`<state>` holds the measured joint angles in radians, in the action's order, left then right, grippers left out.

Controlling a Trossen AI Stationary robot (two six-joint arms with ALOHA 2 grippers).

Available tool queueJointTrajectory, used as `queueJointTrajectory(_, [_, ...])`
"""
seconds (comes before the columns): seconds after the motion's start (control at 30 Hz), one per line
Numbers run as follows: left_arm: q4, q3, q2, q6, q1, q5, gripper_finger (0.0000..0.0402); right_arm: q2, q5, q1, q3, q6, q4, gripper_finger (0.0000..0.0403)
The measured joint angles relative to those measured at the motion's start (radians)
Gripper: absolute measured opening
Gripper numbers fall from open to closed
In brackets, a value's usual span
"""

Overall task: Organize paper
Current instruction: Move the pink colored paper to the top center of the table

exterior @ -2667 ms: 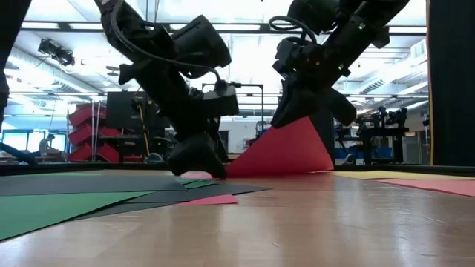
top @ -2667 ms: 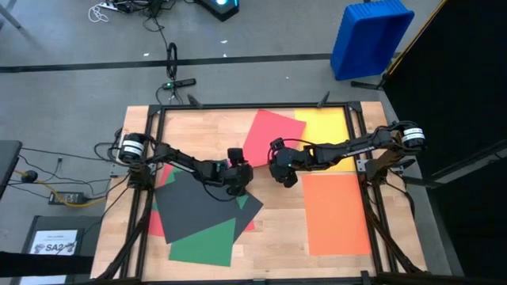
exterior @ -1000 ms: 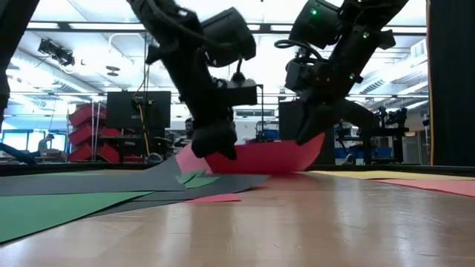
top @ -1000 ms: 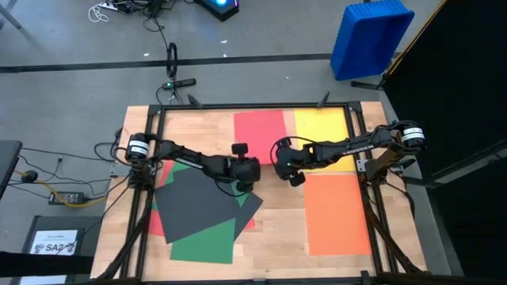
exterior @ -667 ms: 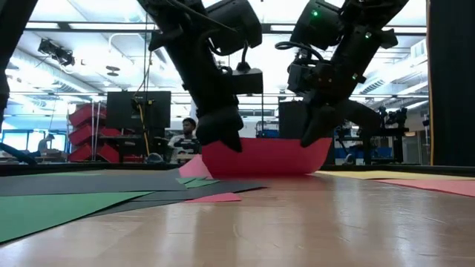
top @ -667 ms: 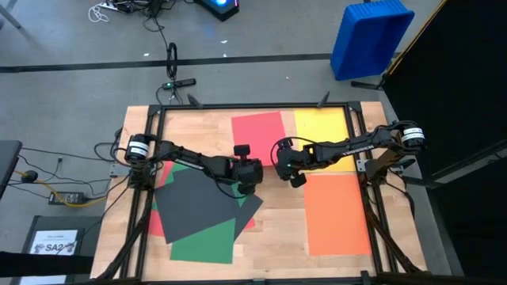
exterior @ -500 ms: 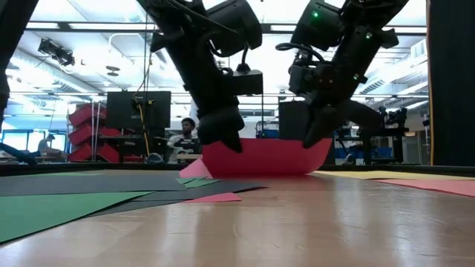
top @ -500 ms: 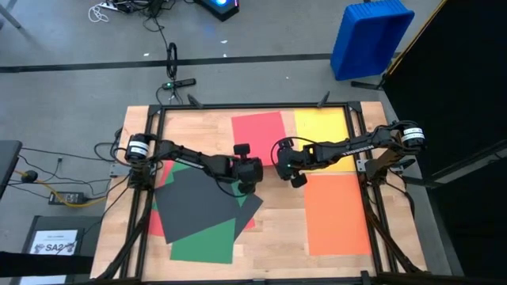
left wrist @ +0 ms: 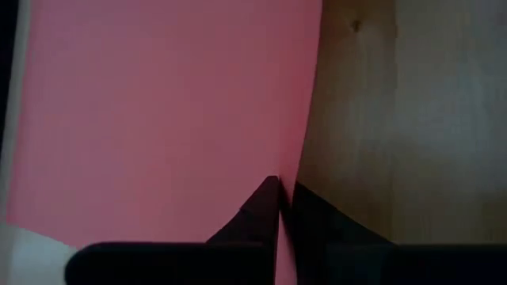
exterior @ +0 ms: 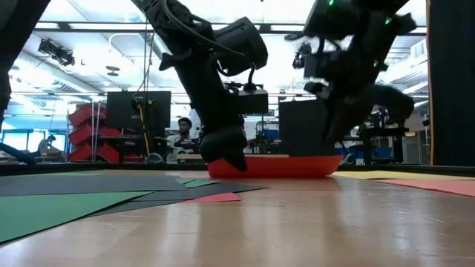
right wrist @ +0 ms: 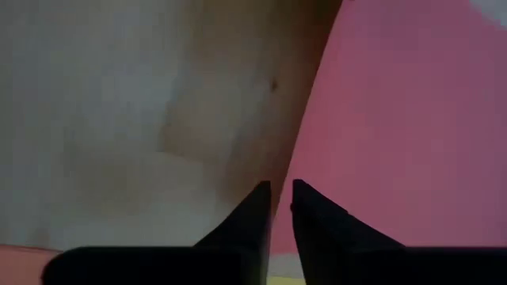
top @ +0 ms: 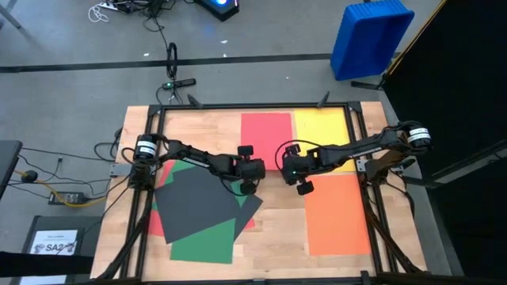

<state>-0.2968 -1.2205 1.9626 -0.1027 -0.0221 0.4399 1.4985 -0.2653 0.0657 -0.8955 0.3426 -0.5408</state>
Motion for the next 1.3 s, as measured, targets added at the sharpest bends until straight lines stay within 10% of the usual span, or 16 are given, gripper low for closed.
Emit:
queueJointTrajectory(0.5, [0.037, 0.0, 0.004, -0.044, 0.048, -0.032, 0.0, -0.307, -0.132, -0.107, 0.0, -0.103, 0.111, 0.0076])
queueJointTrajectory(0.77, [0.065, 0.0, 0.005, -0.077, 0.05, -0.053, 0.0, -0.187, 0.079, -0.236, 0.0, -0.175, 0.154, 0.0034])
queueJointTrajectory(1.3, [0.067, 0.0, 0.007, 0.004, 0.056, -0.052, 0.0, 0.069, 0.076, -0.277, 0.0, -0.157, 0.244, 0.0])
